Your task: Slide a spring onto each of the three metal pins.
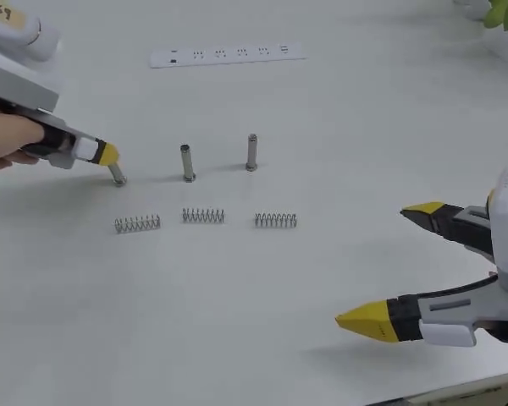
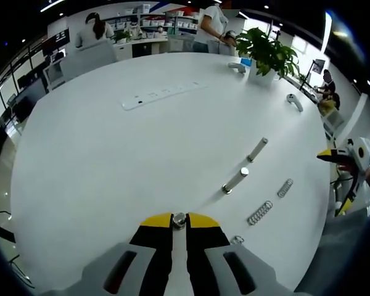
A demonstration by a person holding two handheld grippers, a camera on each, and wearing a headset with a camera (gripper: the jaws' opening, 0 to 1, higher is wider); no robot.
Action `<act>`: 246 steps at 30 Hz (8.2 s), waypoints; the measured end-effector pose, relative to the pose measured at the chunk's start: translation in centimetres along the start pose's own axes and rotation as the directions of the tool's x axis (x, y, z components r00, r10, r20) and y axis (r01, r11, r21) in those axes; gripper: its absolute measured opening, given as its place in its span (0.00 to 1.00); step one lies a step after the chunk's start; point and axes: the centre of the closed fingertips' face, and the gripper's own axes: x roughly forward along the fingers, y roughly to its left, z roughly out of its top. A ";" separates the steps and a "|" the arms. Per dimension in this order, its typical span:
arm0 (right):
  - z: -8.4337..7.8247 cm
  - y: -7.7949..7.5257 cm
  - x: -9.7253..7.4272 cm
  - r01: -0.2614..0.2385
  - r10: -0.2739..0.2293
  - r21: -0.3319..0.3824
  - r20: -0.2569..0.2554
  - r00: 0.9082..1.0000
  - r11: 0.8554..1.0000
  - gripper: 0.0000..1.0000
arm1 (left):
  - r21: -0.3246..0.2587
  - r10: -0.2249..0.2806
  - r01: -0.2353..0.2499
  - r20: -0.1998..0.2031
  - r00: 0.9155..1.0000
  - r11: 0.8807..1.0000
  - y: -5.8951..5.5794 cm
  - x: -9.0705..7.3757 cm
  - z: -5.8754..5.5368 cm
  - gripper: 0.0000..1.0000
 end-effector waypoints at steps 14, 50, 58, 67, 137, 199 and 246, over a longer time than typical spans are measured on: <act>-0.1 0.1 0.0 0.000 0.000 0.001 -0.002 1.000 1.000 0.99 | 0.036 -0.001 0.001 0.000 1.000 0.999 0.3 0.3 -0.1 0.00; -0.3 0.2 0.1 -0.006 0.006 -0.002 -0.008 1.000 1.000 0.99 | 0.097 -0.019 0.017 0.020 1.000 0.995 -0.9 0.5 -1.3 0.07; -0.2 0.1 0.1 -0.005 0.005 -0.007 -0.008 1.000 1.000 0.99 | 0.109 -0.019 0.015 0.032 0.999 0.994 -1.0 0.4 -1.3 0.24; 0.1 0.1 0.1 -0.007 0.007 -0.011 -0.005 1.000 1.000 0.99 | 0.101 -0.007 -0.001 0.073 0.997 0.995 -0.8 0.2 -1.3 0.57; 2.4 -0.8 0.9 -0.032 0.032 -0.066 -0.004 0.999 0.997 1.00 | 0.367 -0.331 0.236 0.223 0.917 0.900 -7.4 -5.3 -7.2 0.84; 1.0 -1.5 0.8 -0.019 0.017 -0.042 -0.046 0.999 0.999 0.99 | 0.460 -0.321 0.212 0.174 0.931 0.862 -5.1 -0.6 -7.0 0.08; 1.2 -1.0 1.1 -0.029 0.026 -0.047 -0.045 0.999 0.998 0.99 | 0.471 -0.329 0.219 0.165 0.930 0.854 -5.6 -0.5 -7.2 0.02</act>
